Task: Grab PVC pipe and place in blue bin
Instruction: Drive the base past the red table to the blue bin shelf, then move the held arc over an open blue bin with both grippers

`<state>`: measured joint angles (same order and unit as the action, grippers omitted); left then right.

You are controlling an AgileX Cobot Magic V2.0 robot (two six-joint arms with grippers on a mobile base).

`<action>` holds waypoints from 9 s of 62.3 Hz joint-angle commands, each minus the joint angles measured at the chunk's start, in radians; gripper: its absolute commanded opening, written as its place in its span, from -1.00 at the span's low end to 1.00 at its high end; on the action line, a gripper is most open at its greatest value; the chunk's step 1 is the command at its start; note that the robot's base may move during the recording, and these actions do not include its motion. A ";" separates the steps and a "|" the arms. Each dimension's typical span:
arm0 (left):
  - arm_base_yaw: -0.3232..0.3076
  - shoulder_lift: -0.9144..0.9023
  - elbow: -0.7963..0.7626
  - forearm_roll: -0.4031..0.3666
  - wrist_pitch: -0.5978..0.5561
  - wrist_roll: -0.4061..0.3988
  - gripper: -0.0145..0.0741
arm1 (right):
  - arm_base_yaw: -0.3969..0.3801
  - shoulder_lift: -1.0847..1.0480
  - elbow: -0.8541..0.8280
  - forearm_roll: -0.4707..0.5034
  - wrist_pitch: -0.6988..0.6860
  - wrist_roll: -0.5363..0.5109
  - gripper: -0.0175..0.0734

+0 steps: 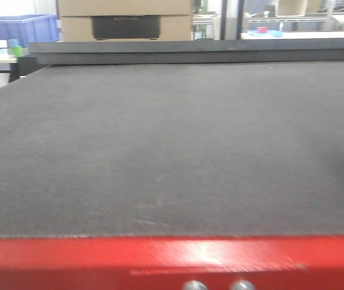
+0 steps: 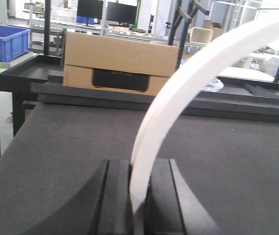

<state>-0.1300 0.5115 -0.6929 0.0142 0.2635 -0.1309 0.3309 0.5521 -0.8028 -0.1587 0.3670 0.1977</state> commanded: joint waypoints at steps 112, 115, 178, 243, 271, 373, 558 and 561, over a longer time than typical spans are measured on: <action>-0.005 -0.006 0.002 0.000 -0.026 0.000 -0.92 | 0.002 -0.006 -0.005 -0.014 -0.035 -0.006 -0.96; -0.005 -0.006 0.002 0.000 -0.026 0.000 -0.92 | 0.002 -0.006 -0.005 -0.014 -0.035 -0.006 -0.96; -0.005 -0.006 0.002 0.000 -0.026 0.000 -0.92 | 0.002 -0.006 -0.005 -0.014 -0.037 -0.006 -0.96; -0.005 -0.006 0.002 0.000 -0.026 0.000 -0.92 | 0.002 -0.006 -0.005 -0.014 -0.039 -0.006 -0.96; -0.005 -0.006 0.002 0.000 -0.026 0.000 -0.92 | 0.002 -0.006 -0.005 -0.014 -0.039 -0.006 -0.96; -0.005 -0.006 0.002 0.000 -0.026 0.000 -0.92 | 0.002 -0.006 -0.005 -0.014 -0.039 -0.006 -0.96; -0.005 -0.006 0.002 0.000 -0.026 0.000 -0.92 | 0.002 -0.006 -0.005 -0.014 -0.039 -0.006 -0.96; -0.005 -0.006 0.002 0.000 -0.026 0.000 -0.92 | 0.002 -0.006 -0.005 -0.014 -0.039 -0.006 -0.96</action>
<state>-0.1300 0.5100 -0.6913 0.0162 0.2593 -0.1309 0.3309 0.5521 -0.8028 -0.1611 0.3534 0.1977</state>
